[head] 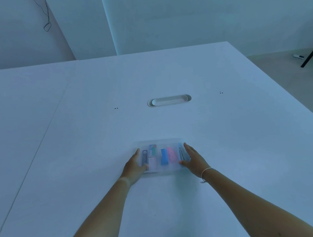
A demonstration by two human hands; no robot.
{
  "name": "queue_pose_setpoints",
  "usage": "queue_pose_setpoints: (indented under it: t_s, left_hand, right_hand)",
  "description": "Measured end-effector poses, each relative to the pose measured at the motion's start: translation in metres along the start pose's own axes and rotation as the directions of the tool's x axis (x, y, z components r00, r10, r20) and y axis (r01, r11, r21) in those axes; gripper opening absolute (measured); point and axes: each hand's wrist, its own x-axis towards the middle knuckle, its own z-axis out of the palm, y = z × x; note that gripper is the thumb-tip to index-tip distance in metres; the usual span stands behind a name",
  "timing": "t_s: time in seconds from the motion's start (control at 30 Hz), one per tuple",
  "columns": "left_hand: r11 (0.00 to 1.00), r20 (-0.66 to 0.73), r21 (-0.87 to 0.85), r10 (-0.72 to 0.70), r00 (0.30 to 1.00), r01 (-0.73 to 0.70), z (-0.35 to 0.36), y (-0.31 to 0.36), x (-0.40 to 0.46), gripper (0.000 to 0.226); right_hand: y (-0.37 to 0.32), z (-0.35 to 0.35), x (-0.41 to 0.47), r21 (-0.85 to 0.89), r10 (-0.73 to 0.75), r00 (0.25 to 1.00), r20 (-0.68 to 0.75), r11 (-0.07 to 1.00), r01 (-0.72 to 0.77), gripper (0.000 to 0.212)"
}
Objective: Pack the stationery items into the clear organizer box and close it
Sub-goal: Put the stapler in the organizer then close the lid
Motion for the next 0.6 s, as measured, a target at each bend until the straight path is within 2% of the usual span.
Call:
queue_pose_setpoints:
  t_s: [0.6]
  left_hand:
    - [0.988,-0.020,-0.153,-0.040,0.999,0.036,-0.0011,0.0017,-0.0020,0.080]
  right_hand:
    - [-0.0066,-0.0063,0.0082,0.023,-0.011,1.000,-0.001,1.000,0.011,0.072]
